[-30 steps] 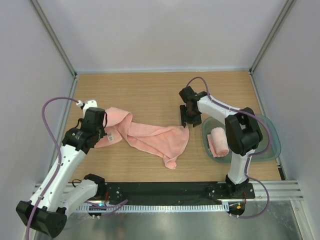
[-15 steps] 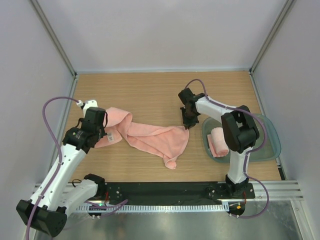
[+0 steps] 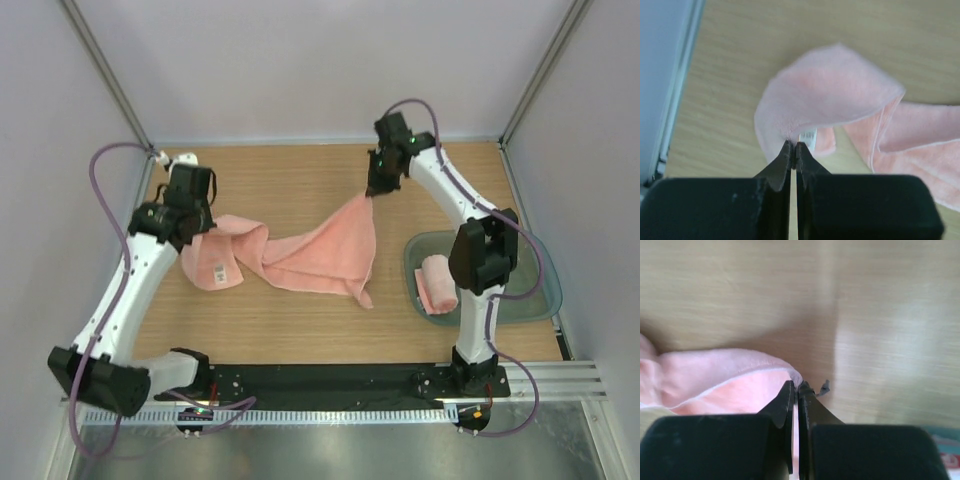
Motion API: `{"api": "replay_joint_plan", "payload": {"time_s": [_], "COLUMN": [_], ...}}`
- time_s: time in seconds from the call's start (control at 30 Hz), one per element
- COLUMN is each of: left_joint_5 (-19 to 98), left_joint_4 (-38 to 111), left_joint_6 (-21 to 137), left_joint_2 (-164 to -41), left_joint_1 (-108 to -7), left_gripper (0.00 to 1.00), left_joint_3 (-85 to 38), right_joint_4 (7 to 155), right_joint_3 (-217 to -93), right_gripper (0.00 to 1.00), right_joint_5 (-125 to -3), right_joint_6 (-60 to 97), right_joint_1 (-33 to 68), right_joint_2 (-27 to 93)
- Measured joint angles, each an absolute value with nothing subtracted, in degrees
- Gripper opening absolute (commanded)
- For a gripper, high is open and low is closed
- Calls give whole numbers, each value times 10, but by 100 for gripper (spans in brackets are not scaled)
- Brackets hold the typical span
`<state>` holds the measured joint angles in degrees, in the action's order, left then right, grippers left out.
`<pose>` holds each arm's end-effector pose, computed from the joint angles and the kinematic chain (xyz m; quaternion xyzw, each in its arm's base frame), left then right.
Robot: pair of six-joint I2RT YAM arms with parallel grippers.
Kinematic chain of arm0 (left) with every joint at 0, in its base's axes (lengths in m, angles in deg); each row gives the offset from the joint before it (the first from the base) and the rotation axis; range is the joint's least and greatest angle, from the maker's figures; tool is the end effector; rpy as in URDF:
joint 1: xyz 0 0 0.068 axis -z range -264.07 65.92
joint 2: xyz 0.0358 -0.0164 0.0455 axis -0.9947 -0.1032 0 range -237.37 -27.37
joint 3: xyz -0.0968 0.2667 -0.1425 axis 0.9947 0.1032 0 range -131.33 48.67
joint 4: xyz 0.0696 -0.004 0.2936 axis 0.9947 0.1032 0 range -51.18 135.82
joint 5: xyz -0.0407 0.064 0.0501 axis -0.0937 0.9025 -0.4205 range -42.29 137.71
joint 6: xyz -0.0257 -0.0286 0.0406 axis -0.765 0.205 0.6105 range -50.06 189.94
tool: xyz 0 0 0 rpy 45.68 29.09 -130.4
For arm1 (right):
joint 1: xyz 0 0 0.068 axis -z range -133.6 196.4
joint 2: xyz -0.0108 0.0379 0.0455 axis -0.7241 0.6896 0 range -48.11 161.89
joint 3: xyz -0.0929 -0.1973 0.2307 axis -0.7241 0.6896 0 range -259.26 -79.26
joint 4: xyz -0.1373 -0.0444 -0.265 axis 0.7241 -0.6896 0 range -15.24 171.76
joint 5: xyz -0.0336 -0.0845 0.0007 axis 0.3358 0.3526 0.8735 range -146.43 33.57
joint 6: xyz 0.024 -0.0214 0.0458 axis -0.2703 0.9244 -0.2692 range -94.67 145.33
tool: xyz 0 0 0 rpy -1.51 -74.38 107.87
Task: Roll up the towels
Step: Flatten the towel
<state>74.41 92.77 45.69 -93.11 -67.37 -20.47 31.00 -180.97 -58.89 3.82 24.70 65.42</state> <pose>0.2398 -0.0537 0.3893 -0.1380 0.9088 0.0887 0.3837 0.4540 0.1825 0.2975 -0.0066 0.9713 0.1066 0.2126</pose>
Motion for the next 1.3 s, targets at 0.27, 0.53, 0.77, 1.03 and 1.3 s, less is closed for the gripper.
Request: {"api": "replay_joint_plan", "payload": {"time_s": [0.27, 0.53, 0.77, 1.03, 1.3], "left_joint_5": [726, 699, 722, 774, 768], "left_joint_4": [976, 909, 815, 863, 858], "left_joint_6": [526, 604, 644, 596, 557], "left_joint_2": [-1205, -1032, -779, -787, -765], "left_joint_1": [-760, -771, -774, -786, -790], "left_gripper": [0, 0, 15, 74, 76], "left_joint_3": [-732, -632, -245, -107, -181], "right_joint_4": [254, 409, 571, 546, 536], "right_joint_3": [-2331, -1914, -1549, -1350, -1446], "right_gripper": [1, 1, 1, 82, 84], "right_joint_5": [-706, -754, -815, -804, -783], "right_joint_6": [-6, -18, -35, -37, -31], "right_joint_1": [358, 444, 411, 379, 347], "right_joint_2": [795, 467, 267, 289, 232]}}
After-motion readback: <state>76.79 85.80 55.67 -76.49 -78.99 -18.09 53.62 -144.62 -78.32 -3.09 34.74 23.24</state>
